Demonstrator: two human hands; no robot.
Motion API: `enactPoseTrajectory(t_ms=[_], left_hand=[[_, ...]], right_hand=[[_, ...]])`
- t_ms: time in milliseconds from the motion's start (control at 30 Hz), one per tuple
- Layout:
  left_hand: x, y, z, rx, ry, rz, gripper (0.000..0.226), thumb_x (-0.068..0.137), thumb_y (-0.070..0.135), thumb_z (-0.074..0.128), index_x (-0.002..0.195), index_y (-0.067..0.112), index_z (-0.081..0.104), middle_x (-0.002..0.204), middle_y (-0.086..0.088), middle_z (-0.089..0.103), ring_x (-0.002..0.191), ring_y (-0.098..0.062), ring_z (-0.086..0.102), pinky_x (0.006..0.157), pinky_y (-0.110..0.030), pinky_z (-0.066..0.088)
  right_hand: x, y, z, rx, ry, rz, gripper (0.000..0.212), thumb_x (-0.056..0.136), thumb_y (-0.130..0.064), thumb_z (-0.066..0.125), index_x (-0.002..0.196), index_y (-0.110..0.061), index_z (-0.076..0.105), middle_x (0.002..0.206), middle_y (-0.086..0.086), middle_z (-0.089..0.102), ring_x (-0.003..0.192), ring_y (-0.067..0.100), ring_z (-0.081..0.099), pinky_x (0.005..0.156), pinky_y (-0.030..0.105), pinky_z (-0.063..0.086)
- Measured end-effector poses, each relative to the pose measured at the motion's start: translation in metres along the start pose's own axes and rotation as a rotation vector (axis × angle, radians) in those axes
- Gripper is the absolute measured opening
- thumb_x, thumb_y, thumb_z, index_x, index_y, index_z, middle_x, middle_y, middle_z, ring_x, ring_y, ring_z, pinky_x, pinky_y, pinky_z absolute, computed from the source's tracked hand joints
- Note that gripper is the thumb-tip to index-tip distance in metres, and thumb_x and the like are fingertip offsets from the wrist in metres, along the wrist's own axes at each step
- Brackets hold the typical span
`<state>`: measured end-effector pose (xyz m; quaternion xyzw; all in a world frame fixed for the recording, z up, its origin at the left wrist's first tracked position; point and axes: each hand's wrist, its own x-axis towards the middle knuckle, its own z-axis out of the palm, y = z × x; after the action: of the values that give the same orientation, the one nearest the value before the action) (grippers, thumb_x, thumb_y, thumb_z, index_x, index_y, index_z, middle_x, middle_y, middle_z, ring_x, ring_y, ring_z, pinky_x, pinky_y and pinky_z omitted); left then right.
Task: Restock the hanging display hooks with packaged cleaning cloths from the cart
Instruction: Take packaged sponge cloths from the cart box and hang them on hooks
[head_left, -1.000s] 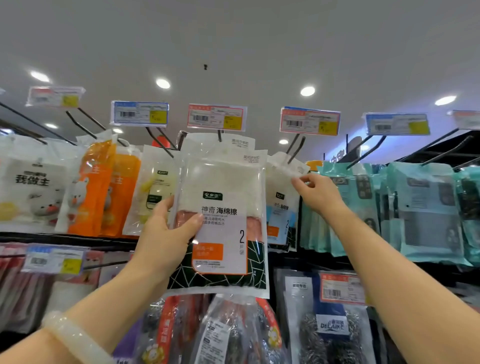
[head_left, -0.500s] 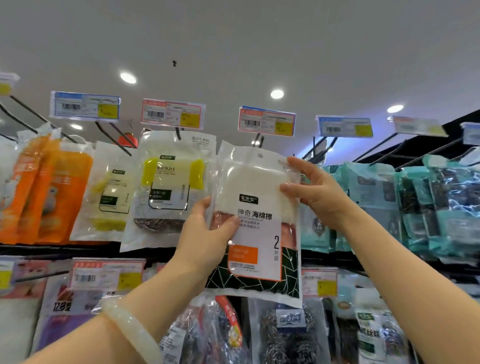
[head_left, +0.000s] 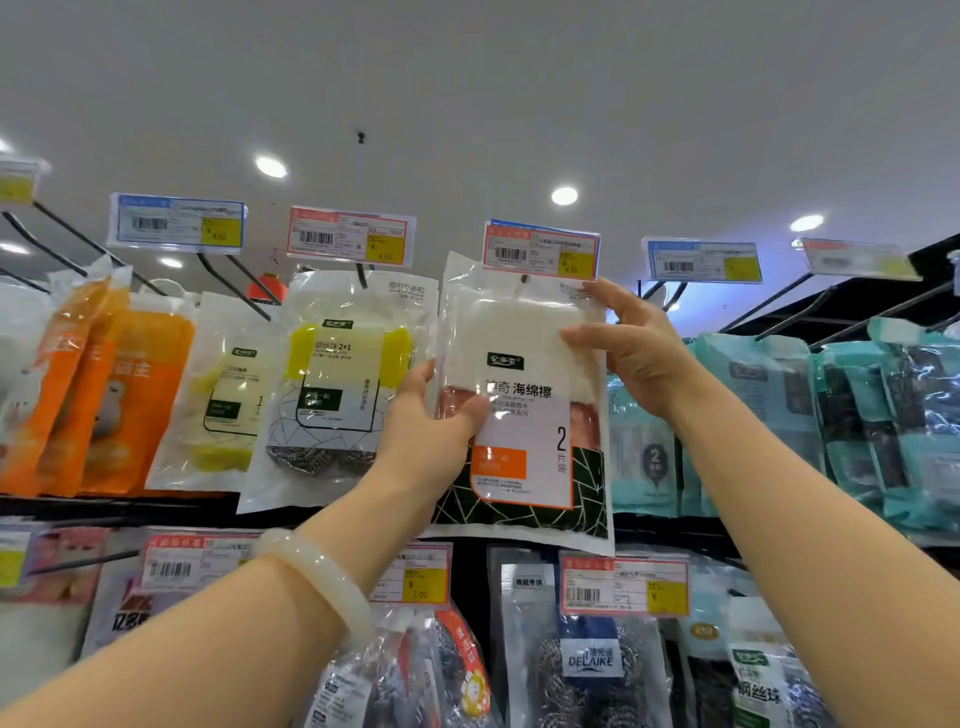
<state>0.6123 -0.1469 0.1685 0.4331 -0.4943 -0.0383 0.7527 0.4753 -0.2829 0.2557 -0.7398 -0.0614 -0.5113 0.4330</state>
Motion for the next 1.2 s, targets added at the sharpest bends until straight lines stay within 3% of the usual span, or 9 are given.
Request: enactPoseTrajectory(t_ms=[367, 433, 500, 567, 733, 833, 967, 1100, 1200], left_hand=[[0.005, -0.012, 0.006, 0.103, -0.003, -0.056, 0.063, 0.091, 0.012, 0.06, 0.143, 0.027, 0.028, 0.088, 0.018, 0.053, 0.072, 0.003, 0.055, 0.041, -0.006, 0.044], [0.006, -0.015, 0.005, 0.221, 0.005, 0.007, 0.074, 0.093, 0.014, 0.058, 0.148, 0.033, 0.013, 0.087, 0.021, 0.05, 0.076, -0.001, 0.057, 0.059, -0.018, 0.055], [0.006, -0.015, 0.004, 0.35, -0.034, 0.053, 0.074, 0.095, 0.017, 0.054, 0.148, 0.04, 0.008, 0.098, 0.015, 0.054, 0.094, -0.015, 0.061, 0.086, -0.041, 0.055], [0.009, -0.014, 0.005, 0.449, -0.076, 0.06, 0.069, 0.096, 0.021, 0.051, 0.147, 0.044, 0.01, 0.116, 0.005, 0.055, 0.106, -0.023, 0.059, 0.094, -0.047, 0.051], [0.016, -0.011, -0.002, 0.586, -0.161, 0.015, 0.074, 0.091, 0.022, 0.06, 0.148, 0.04, 0.015, 0.134, -0.009, 0.05, 0.108, -0.025, 0.06, 0.093, -0.046, 0.052], [0.018, -0.007, -0.008, 0.647, -0.213, -0.009, 0.087, 0.084, 0.018, 0.069, 0.148, 0.04, 0.014, 0.139, -0.013, 0.046, 0.111, -0.027, 0.059, 0.097, -0.047, 0.05], [0.022, -0.001, -0.006, 0.748, -0.215, -0.008, 0.09, 0.081, 0.019, 0.073, 0.149, 0.033, 0.016, 0.139, -0.015, 0.046, 0.109, -0.025, 0.06, 0.101, -0.043, 0.048], [0.029, -0.006, 0.005, 0.961, -0.155, -0.001, 0.087, 0.082, 0.025, 0.071, 0.15, 0.03, 0.015, 0.137, -0.015, 0.041, 0.113, -0.026, 0.05, 0.101, -0.039, 0.041], [0.036, -0.02, 0.011, 0.962, -0.164, -0.033, 0.086, 0.086, 0.017, 0.066, 0.151, 0.029, 0.01, 0.141, -0.019, 0.037, 0.121, -0.032, 0.049, 0.106, -0.043, 0.041]], right_hand=[[0.009, 0.024, -0.009, -0.114, 0.055, 0.108, 0.078, 0.073, 0.0, 0.071, 0.142, -0.014, 0.036, 0.138, 0.009, 0.047, 0.115, 0.027, 0.056, 0.103, 0.043, 0.044], [0.007, 0.026, -0.006, -0.185, 0.075, 0.096, 0.077, 0.076, -0.003, 0.07, 0.143, -0.019, 0.036, 0.144, 0.007, 0.04, 0.121, 0.026, 0.051, 0.105, 0.045, 0.042], [0.001, 0.026, -0.001, -0.264, 0.079, 0.06, 0.078, 0.077, -0.011, 0.071, 0.143, -0.028, 0.033, 0.149, 0.004, 0.032, 0.127, 0.029, 0.044, 0.105, 0.049, 0.041], [-0.01, 0.029, 0.005, -0.396, 0.036, 0.029, 0.086, 0.073, -0.023, 0.075, 0.144, -0.034, 0.028, 0.149, 0.004, 0.024, 0.128, 0.031, 0.041, 0.103, 0.049, 0.042], [-0.035, 0.038, 0.013, -0.768, -0.009, 0.002, 0.109, 0.065, -0.038, 0.081, 0.147, -0.037, 0.009, 0.145, 0.0, 0.015, 0.114, 0.012, 0.027, 0.095, 0.025, 0.029], [-0.041, 0.039, 0.015, -0.84, -0.057, 0.02, 0.111, 0.063, -0.039, 0.083, 0.146, -0.04, 0.01, 0.131, -0.002, 0.024, 0.107, 0.015, 0.042, 0.085, 0.017, 0.041], [-0.032, 0.036, 0.014, -0.801, -0.067, 0.106, 0.11, 0.058, -0.036, 0.086, 0.145, -0.04, 0.018, 0.135, 0.003, 0.029, 0.106, 0.023, 0.052, 0.097, 0.041, 0.048], [-0.017, 0.047, 0.014, -0.807, -0.106, 0.189, 0.108, 0.062, -0.031, 0.085, 0.145, -0.04, 0.017, 0.128, 0.0, 0.028, 0.096, 0.016, 0.051, 0.086, 0.028, 0.048], [-0.014, 0.063, 0.016, -0.844, -0.085, 0.207, 0.111, 0.063, -0.031, 0.084, 0.145, -0.043, 0.011, 0.118, -0.001, 0.025, 0.086, 0.011, 0.053, 0.088, 0.028, 0.045]])
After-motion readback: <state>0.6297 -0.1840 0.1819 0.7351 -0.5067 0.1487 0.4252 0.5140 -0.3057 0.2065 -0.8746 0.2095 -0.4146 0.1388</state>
